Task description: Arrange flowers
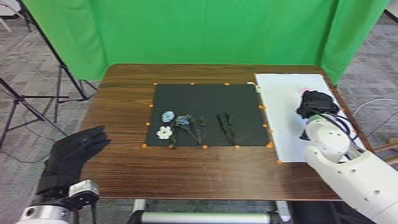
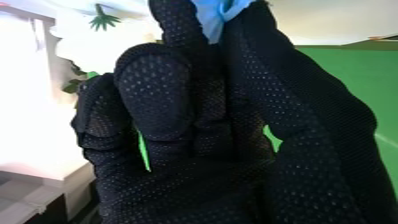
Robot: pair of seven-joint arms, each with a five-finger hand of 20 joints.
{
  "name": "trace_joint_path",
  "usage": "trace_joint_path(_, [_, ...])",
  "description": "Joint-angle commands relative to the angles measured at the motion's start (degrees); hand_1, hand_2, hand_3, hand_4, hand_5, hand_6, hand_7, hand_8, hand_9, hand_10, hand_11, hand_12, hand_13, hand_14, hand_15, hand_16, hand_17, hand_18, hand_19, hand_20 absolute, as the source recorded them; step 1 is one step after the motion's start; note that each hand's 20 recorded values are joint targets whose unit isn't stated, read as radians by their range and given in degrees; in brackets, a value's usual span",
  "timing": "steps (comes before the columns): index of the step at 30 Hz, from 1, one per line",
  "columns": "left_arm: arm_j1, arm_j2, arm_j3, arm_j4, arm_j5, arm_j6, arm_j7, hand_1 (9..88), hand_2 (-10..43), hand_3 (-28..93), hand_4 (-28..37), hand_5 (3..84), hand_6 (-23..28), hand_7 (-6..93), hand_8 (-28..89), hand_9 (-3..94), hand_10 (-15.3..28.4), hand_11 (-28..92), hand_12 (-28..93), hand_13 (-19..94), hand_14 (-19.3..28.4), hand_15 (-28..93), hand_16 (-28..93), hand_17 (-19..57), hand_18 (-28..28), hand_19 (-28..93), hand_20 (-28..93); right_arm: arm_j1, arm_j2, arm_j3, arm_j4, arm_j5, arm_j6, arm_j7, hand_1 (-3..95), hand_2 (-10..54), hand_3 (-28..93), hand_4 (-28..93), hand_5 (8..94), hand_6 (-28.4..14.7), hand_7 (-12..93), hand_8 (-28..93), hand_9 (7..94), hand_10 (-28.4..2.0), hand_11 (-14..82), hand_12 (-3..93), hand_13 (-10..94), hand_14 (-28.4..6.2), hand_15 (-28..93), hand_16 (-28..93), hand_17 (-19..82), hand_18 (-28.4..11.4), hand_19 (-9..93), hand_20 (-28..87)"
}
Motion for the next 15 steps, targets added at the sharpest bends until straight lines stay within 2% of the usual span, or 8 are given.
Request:
trace_joint_path(1, [1.8, -0.76, -0.76, -0.66, 0.19, -0.03, -0.26, 29.2, 6.0, 84, -9.9, 49.6, 15.1, 15.3, -9, 40.6, 22.0, 36, 10, 28, 28.0, 58, -12, -9.2, 21.4, 57, 14, 2.3, 0.7, -2.3, -2.8, -0.3, 4.5, -1.7, 53.8, -6.0, 72, -28, 80.1, 1.4, 23, 1, 88.5, -8.5, 22.4, 27.6, 76, -4.5, 67, 23, 45, -18.9, 93, 26])
trace_joint_path(5, [2.0, -0.89, -1.14, -0.83, 0.32, -0.09, -0.56, 29.2, 6.2, 84, -9.9, 49.7, 15.1, 15.3, -9, 40.7, 22.1, 36, 10, 28, 28.0, 58, -12, -9.2, 21.5, 57, 14, 5.3, 1.4, -5.0, -5.7, 1.1, 6.2, -3.6, 53.5, -6.3, 73, -28, 80.7, 1.2, 23, 1, 88.7, -8.6, 22.6, 27.4, 76, -4.4, 67, 23, 45, -19.1, 93, 26])
trace_joint_path(6, [2.4, -0.74, -1.14, -0.97, 0.08, 0.33, -0.06, 29.2, 6.1, 84, -9.9, 49.7, 15.1, 15.2, -9, 40.7, 22.1, 36, 10, 28, 28.0, 58, -12, -9.2, 21.5, 57, 14, 6.2, 1.2, -5.7, -6.2, 1.2, 6.6, -4.1, 53.5, -6.3, 73, -28, 80.9, 1.2, 22, 1, 88.8, -8.6, 22.7, 27.4, 77, -4.4, 67, 23, 45, -19.1, 93, 27])
trace_joint_path(7, [2.3, -1.16, -1.39, -1.02, 0.42, -0.07, -0.78, 29.2, 6.1, 84, -9.9, 49.7, 15.2, 15.2, -9, 40.7, 22.0, 36, 10, 28, 28.0, 58, -12, -9.2, 21.5, 57, 14, 6.5, 1.2, -6.0, -7.1, 1.4, 6.6, -4.4, 53.4, -6.4, 73, -28, 80.9, 1.3, 22, 1, 88.8, -8.6, 22.6, 27.4, 77, -4.4, 67, 23, 45, -19.1, 93, 27])
trace_joint_path(11, [3.0, -1.41, -1.81, -1.54, 0.53, 0.26, -0.76, 29.2, 6.1, 84, -9.9, 49.6, 15.1, 15.3, -9, 40.7, 22.1, 36, 10, 28, 28.0, 58, -12, -9.2, 21.4, 57, 14, 9.7, -0.1, -8.7, -9.6, 2.8, 6.7, -6.3, 53.2, -6.8, 73, -28, 81.3, 1.2, 22, 2, 89.1, -8.7, 22.8, 27.3, 77, -4.6, 67, 23, 45, -19.3, 93, 27])
trace_joint_path(15, [2.7, -1.47, -1.93, -1.48, 0.69, -0.09, -1.14, 29.2, 6.1, 84, -9.9, 49.6, 15.1, 15.3, -9, 40.6, 22.1, 36, 10, 28, 28.0, 58, -12, -9.2, 21.5, 57, 14, 11.2, -2.3, -11.1, -11.8, 3.9, 6.3, -8.2, 53.0, -6.9, 74, -28, 81.5, 1.1, 21, 2, 89.1, -8.7, 22.7, 27.4, 77, -4.7, 67, 23, 45, -19.4, 93, 28])
